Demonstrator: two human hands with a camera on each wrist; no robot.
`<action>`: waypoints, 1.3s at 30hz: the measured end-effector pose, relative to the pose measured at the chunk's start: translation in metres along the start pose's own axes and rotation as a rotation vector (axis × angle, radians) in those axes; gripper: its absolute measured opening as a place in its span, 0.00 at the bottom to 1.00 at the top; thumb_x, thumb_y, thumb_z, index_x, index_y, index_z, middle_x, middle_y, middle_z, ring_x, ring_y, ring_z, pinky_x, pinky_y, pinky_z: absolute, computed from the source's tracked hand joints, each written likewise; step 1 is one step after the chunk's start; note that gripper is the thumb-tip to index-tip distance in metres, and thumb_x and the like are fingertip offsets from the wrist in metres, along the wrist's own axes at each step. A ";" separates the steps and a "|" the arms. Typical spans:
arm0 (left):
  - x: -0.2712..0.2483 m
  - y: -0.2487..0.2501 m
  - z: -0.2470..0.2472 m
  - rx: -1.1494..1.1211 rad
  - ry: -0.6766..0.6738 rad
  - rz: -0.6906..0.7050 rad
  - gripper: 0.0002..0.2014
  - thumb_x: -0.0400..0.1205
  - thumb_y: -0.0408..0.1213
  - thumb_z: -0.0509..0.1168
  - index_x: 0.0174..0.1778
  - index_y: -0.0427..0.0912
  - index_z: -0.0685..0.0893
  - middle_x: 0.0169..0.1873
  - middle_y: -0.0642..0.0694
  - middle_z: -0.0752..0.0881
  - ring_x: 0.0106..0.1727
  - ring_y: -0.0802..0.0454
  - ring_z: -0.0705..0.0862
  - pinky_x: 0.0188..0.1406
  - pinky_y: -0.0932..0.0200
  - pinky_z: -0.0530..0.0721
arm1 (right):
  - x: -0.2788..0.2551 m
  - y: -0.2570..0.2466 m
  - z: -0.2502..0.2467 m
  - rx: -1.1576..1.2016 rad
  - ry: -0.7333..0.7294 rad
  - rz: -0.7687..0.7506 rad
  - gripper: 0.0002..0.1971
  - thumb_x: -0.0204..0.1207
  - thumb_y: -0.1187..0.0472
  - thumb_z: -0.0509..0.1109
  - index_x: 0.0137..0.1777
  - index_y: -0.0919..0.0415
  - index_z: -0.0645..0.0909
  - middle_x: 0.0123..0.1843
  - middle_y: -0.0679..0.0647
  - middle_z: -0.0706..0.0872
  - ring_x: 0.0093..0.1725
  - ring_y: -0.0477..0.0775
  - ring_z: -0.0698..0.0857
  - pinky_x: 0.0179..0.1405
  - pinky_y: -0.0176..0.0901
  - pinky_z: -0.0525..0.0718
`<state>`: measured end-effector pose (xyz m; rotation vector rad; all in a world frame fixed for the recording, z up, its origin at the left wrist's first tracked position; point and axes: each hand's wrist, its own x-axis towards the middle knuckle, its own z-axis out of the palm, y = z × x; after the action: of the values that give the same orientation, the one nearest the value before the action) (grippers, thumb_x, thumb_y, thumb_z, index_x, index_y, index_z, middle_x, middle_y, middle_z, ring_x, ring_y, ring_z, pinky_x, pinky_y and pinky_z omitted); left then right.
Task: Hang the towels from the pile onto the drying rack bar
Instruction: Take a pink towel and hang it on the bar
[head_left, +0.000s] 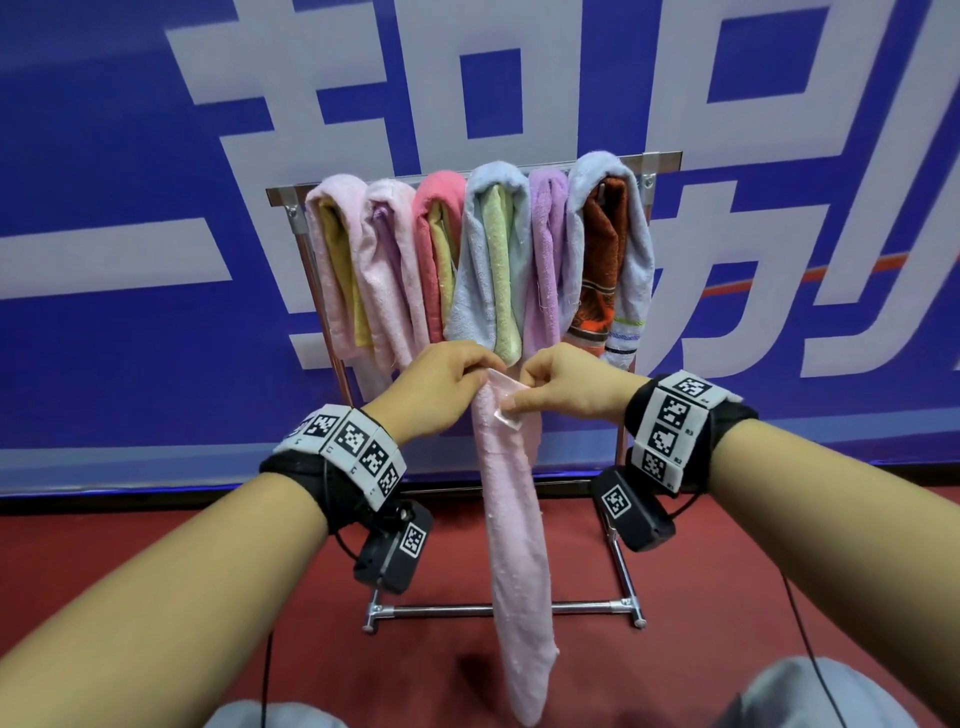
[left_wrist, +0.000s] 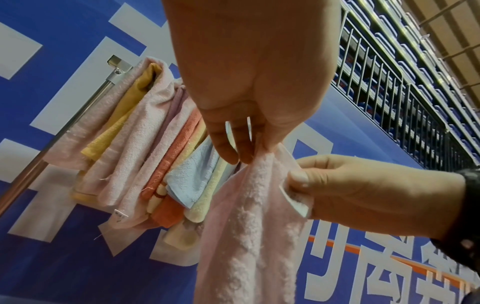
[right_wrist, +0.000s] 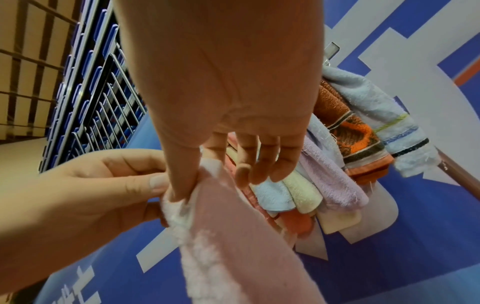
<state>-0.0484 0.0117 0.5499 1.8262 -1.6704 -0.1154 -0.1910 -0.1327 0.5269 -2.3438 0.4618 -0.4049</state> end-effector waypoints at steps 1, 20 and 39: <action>0.002 0.002 -0.004 0.004 0.006 0.001 0.12 0.85 0.27 0.63 0.57 0.43 0.90 0.46 0.57 0.85 0.50 0.62 0.83 0.55 0.64 0.78 | 0.001 0.001 -0.003 -0.014 -0.045 -0.002 0.21 0.65 0.44 0.83 0.27 0.56 0.77 0.27 0.48 0.74 0.30 0.45 0.71 0.31 0.42 0.69; 0.049 0.027 -0.139 0.102 0.154 0.019 0.16 0.84 0.25 0.62 0.50 0.53 0.87 0.45 0.59 0.86 0.53 0.56 0.83 0.58 0.60 0.78 | 0.021 -0.077 -0.118 -0.520 0.060 -0.060 0.16 0.74 0.50 0.74 0.35 0.64 0.87 0.42 0.53 0.89 0.33 0.48 0.77 0.39 0.49 0.80; 0.104 0.021 -0.188 0.284 0.348 -0.086 0.09 0.81 0.28 0.66 0.47 0.46 0.87 0.42 0.50 0.86 0.46 0.50 0.83 0.46 0.60 0.75 | 0.077 -0.116 -0.174 -0.252 0.329 -0.103 0.07 0.71 0.58 0.80 0.34 0.59 0.89 0.27 0.52 0.89 0.24 0.37 0.81 0.30 0.26 0.74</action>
<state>0.0422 -0.0079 0.7448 1.9886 -1.4171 0.4005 -0.1688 -0.1874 0.7419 -2.5602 0.5758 -0.8309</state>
